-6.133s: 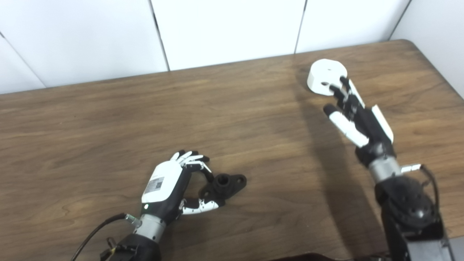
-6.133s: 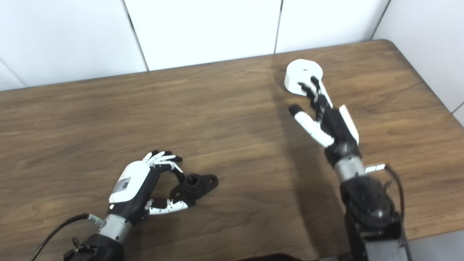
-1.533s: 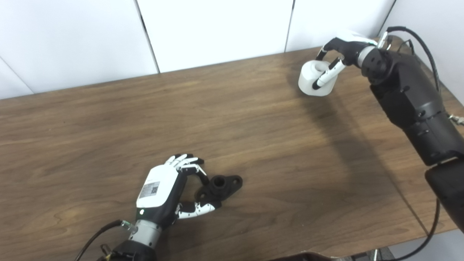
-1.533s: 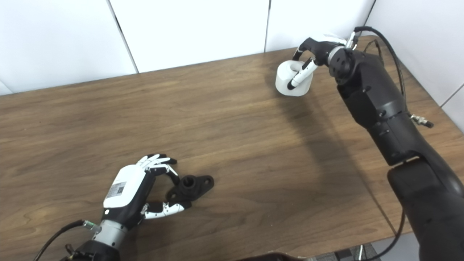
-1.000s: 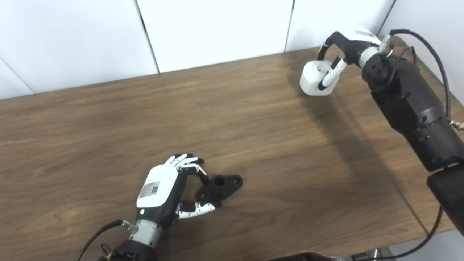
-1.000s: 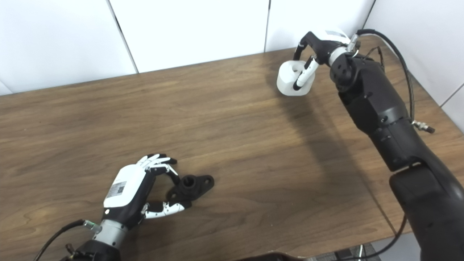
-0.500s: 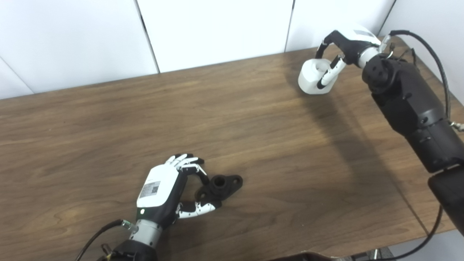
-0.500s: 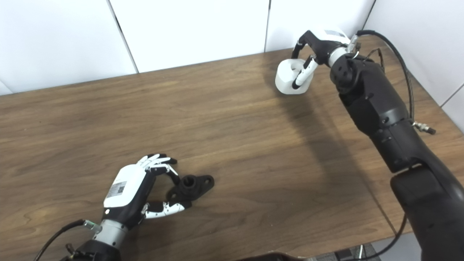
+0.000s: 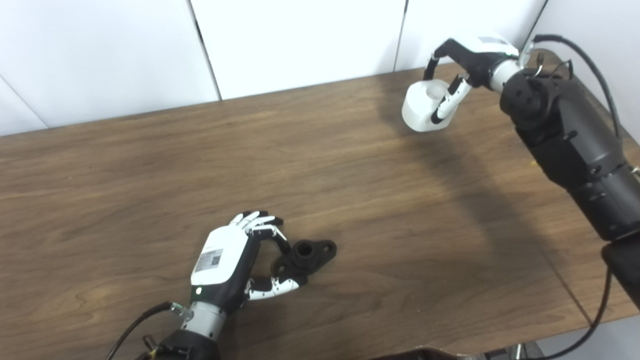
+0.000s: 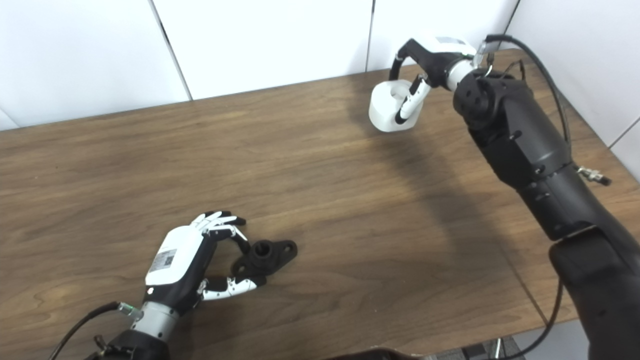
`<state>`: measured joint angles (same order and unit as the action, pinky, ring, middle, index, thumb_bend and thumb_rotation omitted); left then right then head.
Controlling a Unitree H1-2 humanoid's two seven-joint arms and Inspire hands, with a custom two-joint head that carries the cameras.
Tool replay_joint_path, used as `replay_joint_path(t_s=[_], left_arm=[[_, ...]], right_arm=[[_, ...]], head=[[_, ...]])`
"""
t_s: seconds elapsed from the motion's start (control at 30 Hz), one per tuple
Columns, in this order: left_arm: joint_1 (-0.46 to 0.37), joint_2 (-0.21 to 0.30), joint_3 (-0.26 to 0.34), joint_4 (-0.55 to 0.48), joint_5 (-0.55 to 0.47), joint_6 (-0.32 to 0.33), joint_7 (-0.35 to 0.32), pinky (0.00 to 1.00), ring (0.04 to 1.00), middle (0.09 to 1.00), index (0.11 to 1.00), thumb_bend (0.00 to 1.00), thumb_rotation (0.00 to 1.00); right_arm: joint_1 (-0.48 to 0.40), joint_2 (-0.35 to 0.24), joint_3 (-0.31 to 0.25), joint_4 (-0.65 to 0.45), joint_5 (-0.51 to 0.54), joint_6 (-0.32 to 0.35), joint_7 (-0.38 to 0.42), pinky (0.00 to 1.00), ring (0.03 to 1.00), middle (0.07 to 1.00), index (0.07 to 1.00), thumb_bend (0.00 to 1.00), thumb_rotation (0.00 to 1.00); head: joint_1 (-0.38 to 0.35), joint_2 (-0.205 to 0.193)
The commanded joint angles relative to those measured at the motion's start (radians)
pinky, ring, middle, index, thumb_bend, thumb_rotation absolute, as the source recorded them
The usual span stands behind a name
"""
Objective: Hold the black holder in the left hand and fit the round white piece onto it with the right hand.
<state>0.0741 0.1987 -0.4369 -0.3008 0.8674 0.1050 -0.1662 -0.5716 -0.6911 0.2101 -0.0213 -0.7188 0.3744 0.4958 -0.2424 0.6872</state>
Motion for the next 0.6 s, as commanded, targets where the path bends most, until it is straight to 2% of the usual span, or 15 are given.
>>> replay_joint_path(t_s=[0.0,0.13,0.23,0.33,0.47,0.57], left_arm=[[-0.001,-0.003,-0.025,0.042,0.019,0.008,-0.040,0.92,0.878,0.795,0.487,0.52,0.06],[-0.005,-0.011,-0.031,0.049,0.026,0.014,-0.035,0.92,0.879,0.798,0.487,0.52,0.06],[-0.005,-0.022,-0.036,0.057,0.033,0.013,-0.024,0.92,0.874,0.792,0.487,0.52,0.06],[-0.007,-0.031,-0.039,0.063,0.042,0.008,-0.017,0.92,0.871,0.789,0.487,0.52,0.06],[-0.014,-0.043,-0.045,0.075,0.049,0.008,-0.012,0.91,0.875,0.789,0.486,0.52,0.06],[-0.019,-0.051,-0.051,0.083,0.053,0.012,-0.008,0.91,0.876,0.789,0.486,0.52,0.06]], right_arm=[[-0.050,-0.045,-0.013,-0.073,-0.001,-0.018,0.017,0.83,0.911,0.791,0.486,0.52,0.14],[-0.050,-0.051,-0.010,-0.175,-0.001,-0.002,0.082,0.81,0.903,0.787,0.485,0.52,0.14],[-0.054,-0.055,0.001,-0.279,-0.001,0.022,0.162,0.86,0.912,0.796,0.486,0.52,0.14],[-0.074,-0.064,0.022,-0.383,-0.008,0.059,0.279,0.93,0.910,0.798,0.486,0.52,0.14],[-0.093,-0.056,0.025,-0.490,0.007,0.083,0.384,0.86,0.900,0.792,0.485,0.52,0.14],[-0.105,-0.036,0.019,-0.551,0.003,0.094,0.449,0.86,0.898,0.792,0.485,0.52,0.14]], head=[[0.005,0.000],[0.023,0.002],[0.044,0.005],[0.058,0.006],[0.077,0.010],[0.095,0.014]])
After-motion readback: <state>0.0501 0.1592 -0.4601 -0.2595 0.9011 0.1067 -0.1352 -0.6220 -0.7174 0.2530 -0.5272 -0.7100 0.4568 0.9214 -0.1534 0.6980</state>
